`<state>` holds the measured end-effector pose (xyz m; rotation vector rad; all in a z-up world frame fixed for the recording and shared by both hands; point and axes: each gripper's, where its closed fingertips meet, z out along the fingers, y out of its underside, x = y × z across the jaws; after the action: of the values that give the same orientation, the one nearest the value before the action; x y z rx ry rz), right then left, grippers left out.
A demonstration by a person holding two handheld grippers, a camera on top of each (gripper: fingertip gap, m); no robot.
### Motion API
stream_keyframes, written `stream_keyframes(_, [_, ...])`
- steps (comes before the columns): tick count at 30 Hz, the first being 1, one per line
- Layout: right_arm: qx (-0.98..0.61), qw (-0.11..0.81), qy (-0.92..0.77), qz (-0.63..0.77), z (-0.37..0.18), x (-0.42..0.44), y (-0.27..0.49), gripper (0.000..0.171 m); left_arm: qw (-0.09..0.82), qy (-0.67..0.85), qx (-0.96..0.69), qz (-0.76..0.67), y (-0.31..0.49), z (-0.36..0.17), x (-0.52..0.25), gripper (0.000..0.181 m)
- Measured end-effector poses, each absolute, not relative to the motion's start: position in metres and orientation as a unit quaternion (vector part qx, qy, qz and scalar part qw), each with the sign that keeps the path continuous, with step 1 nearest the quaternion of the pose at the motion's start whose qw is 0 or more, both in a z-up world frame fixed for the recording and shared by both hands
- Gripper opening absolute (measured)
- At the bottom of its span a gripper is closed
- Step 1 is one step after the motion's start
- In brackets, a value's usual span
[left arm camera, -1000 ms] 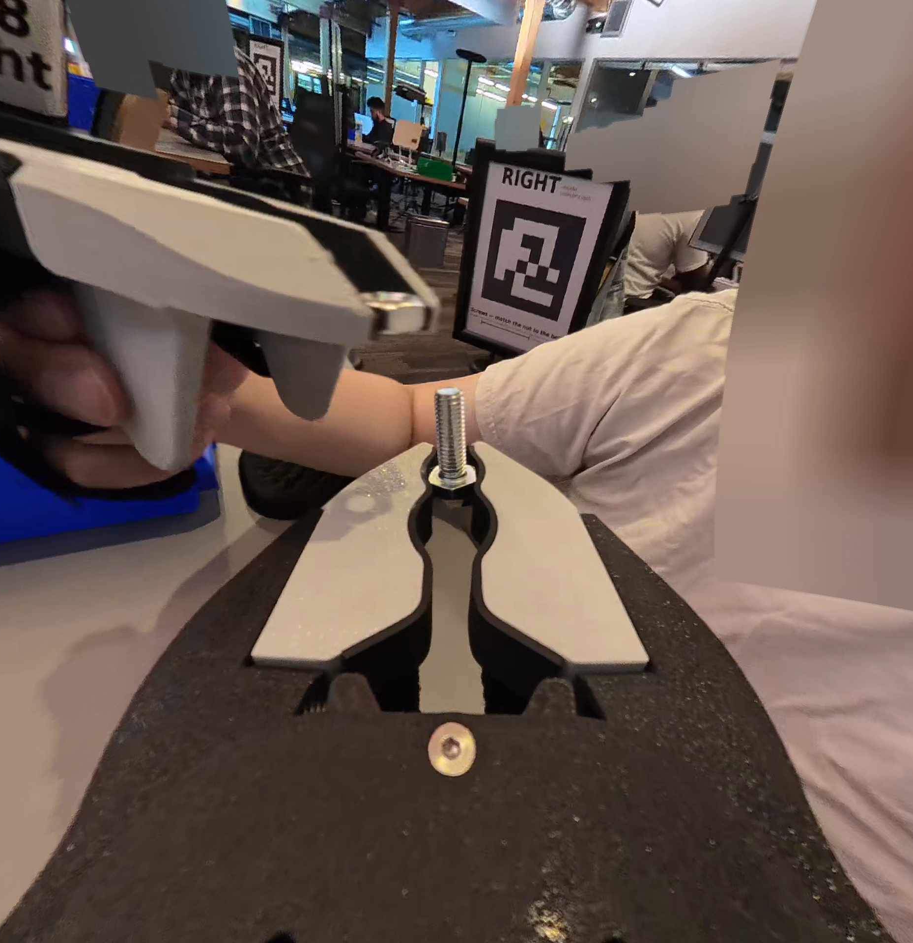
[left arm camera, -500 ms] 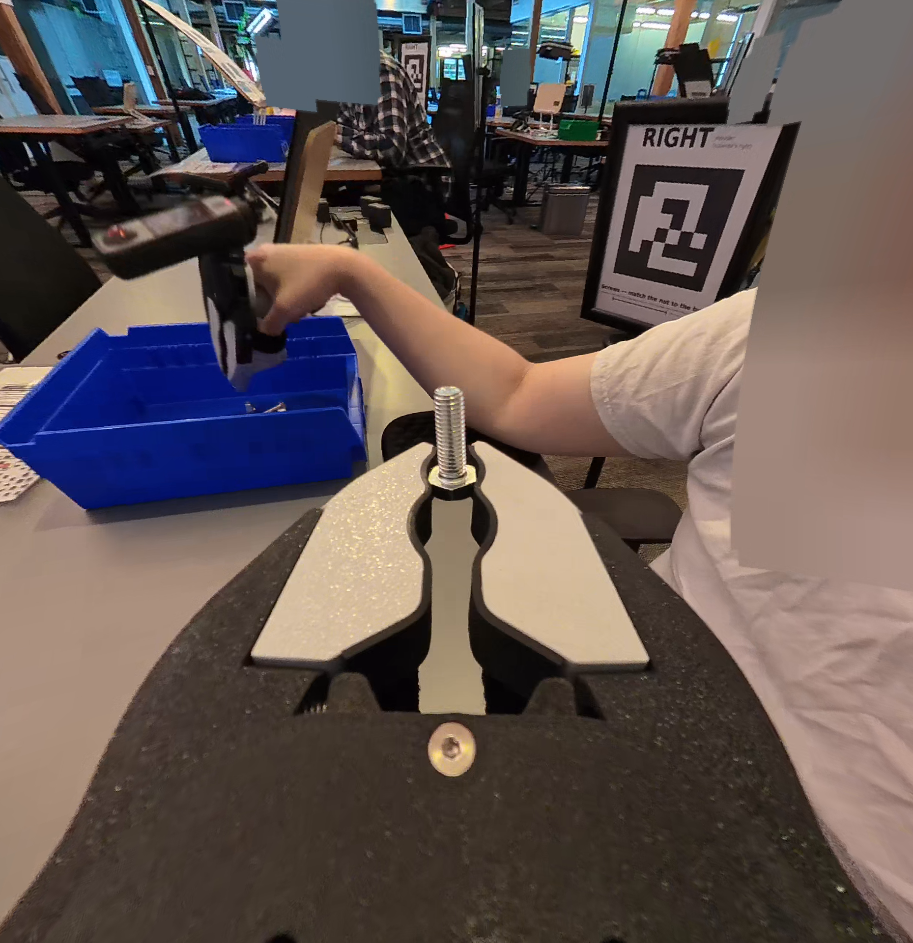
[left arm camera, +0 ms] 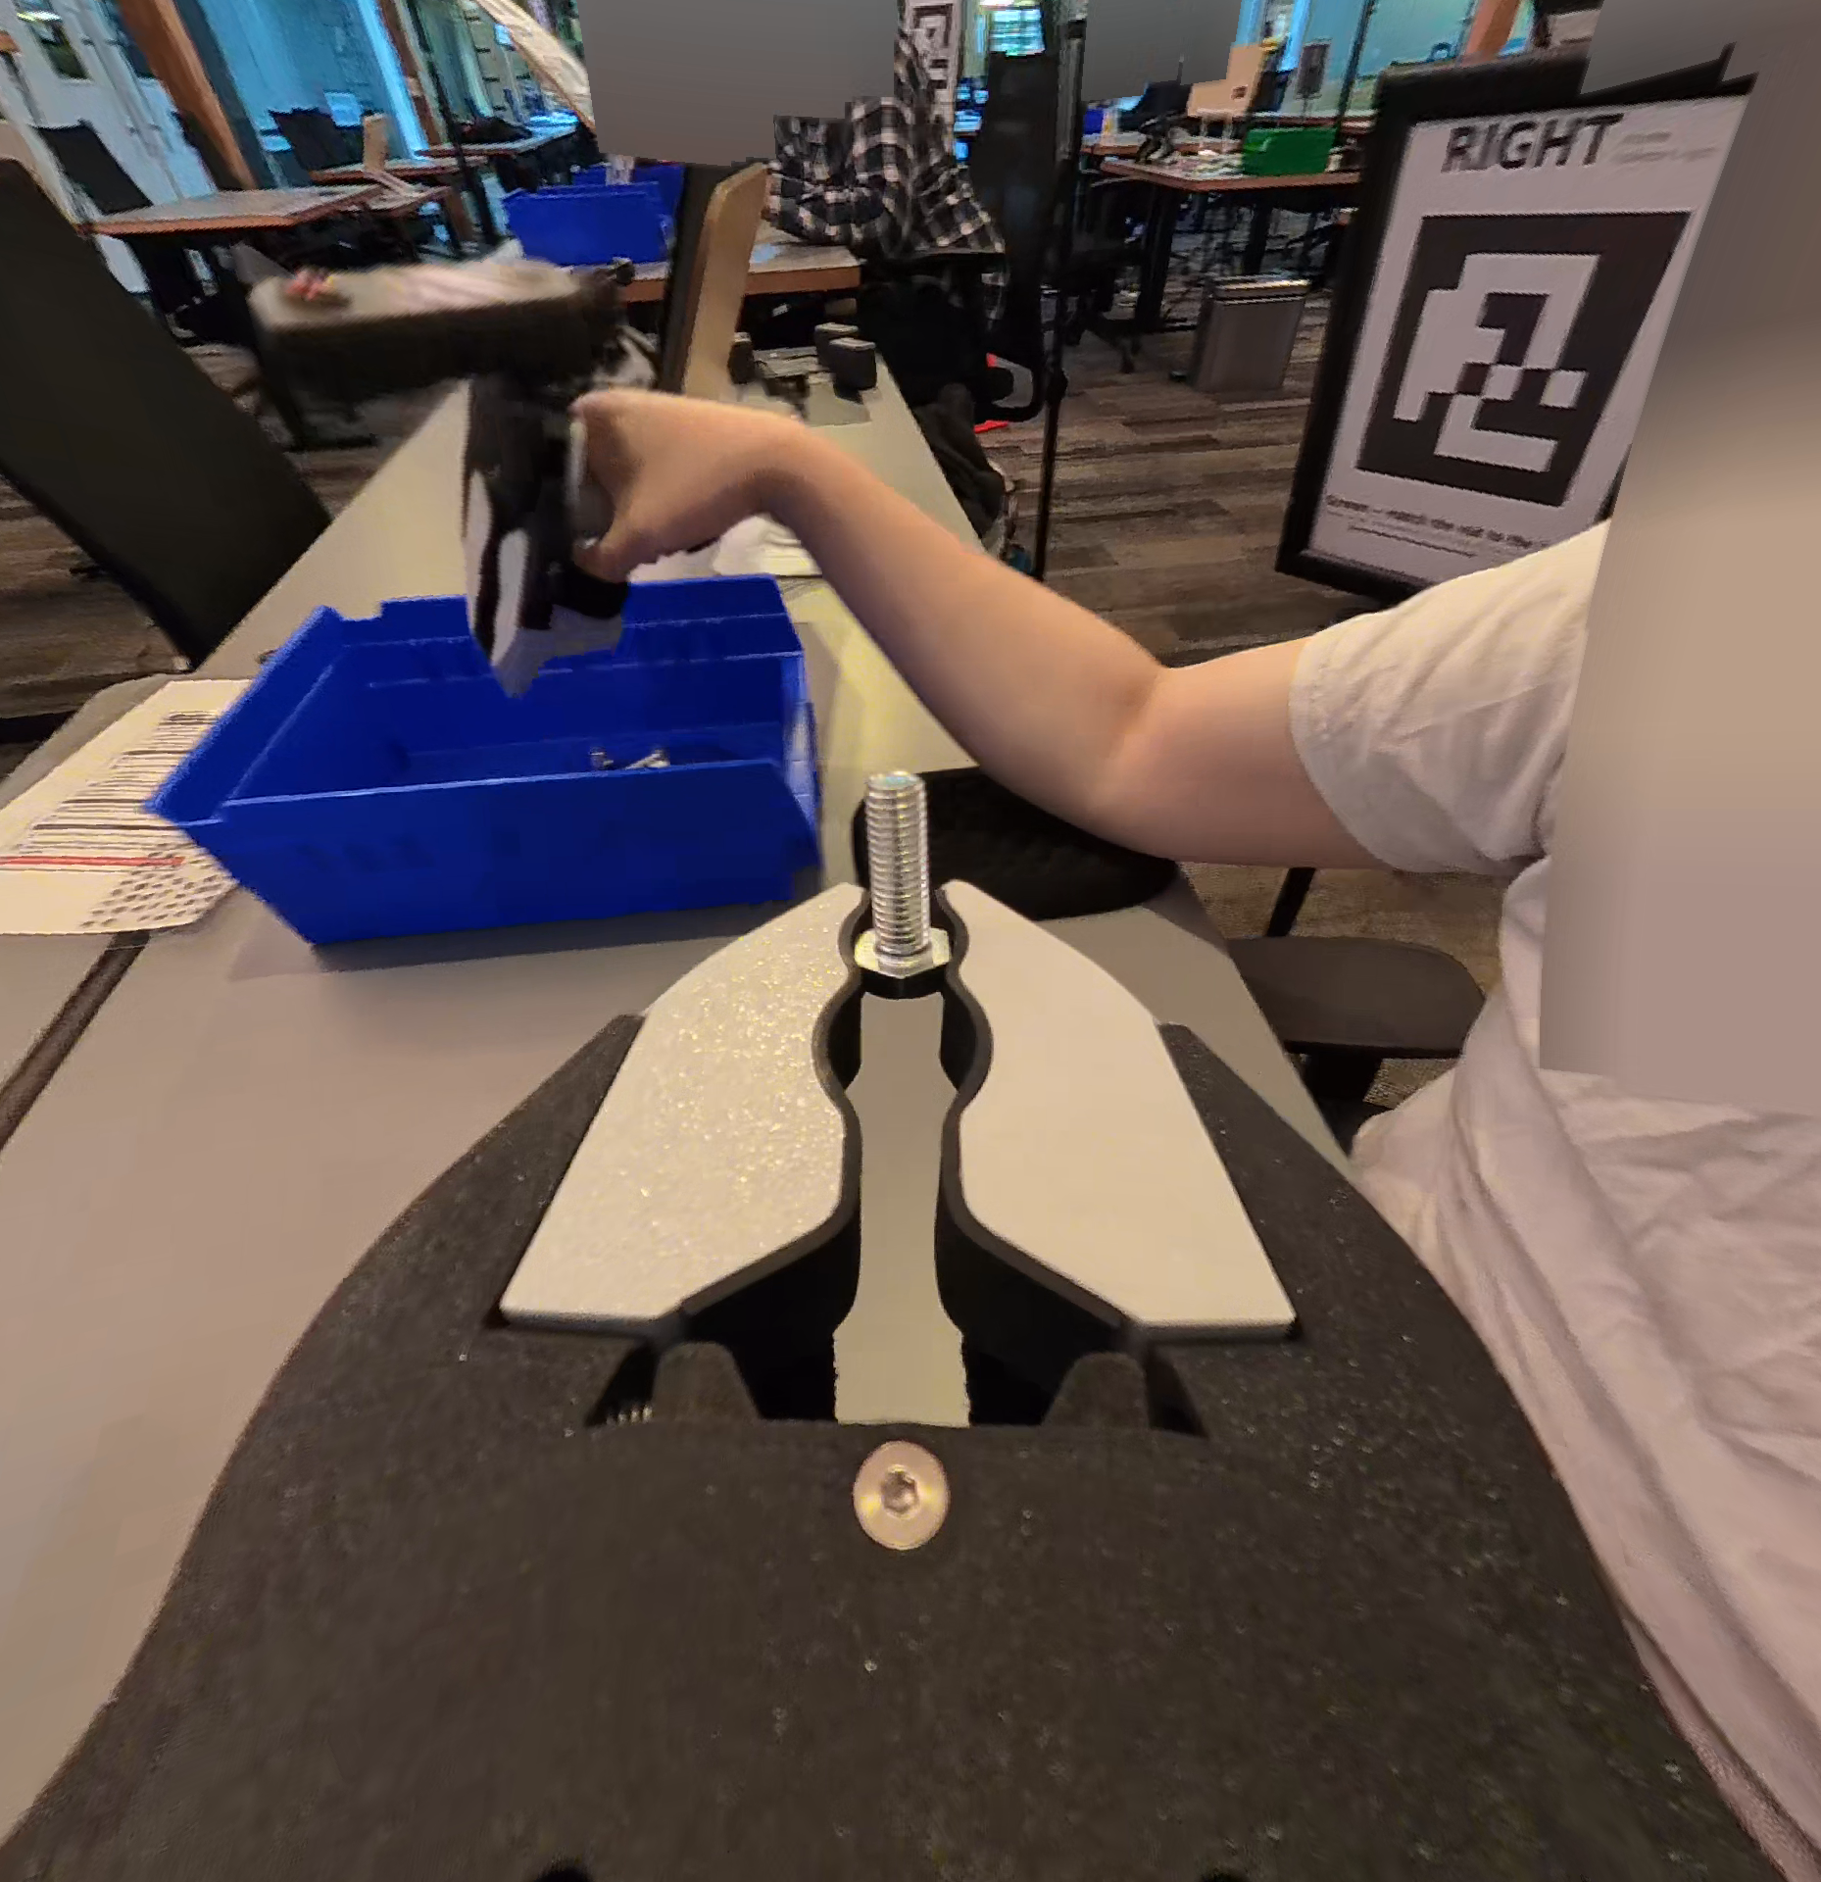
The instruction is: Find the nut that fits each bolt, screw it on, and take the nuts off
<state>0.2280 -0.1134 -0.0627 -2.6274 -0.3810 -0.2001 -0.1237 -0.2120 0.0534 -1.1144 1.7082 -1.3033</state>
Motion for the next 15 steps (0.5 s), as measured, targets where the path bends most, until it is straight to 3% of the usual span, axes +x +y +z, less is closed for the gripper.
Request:
stream_keyframes(3, [-0.895,0.373,-0.244,-0.026,-0.001,0.148,-0.093,0.033,0.394,0.646,-0.459,-0.466,-0.19,0.051,-0.12,0.009])
stream_keyframes(7, [-0.725,0.516,-0.412,0.198,0.077,-0.018,-0.117,0.032,0.422,0.615,-0.484,-0.459,-0.172,0.055,-0.119,0.009])
stream_keyframes(10, [-0.628,0.523,-0.471,0.332,0.098,-0.099,-0.151,0.031,0.418,0.6,-0.491,-0.473,-0.169,0.058,-0.121,0.009])
stream_keyframes(15, [-0.584,0.522,-0.496,0.375,0.093,-0.152,-0.165,0.029,0.412,0.598,-0.493,-0.479,-0.17,0.057,-0.12,0.009])
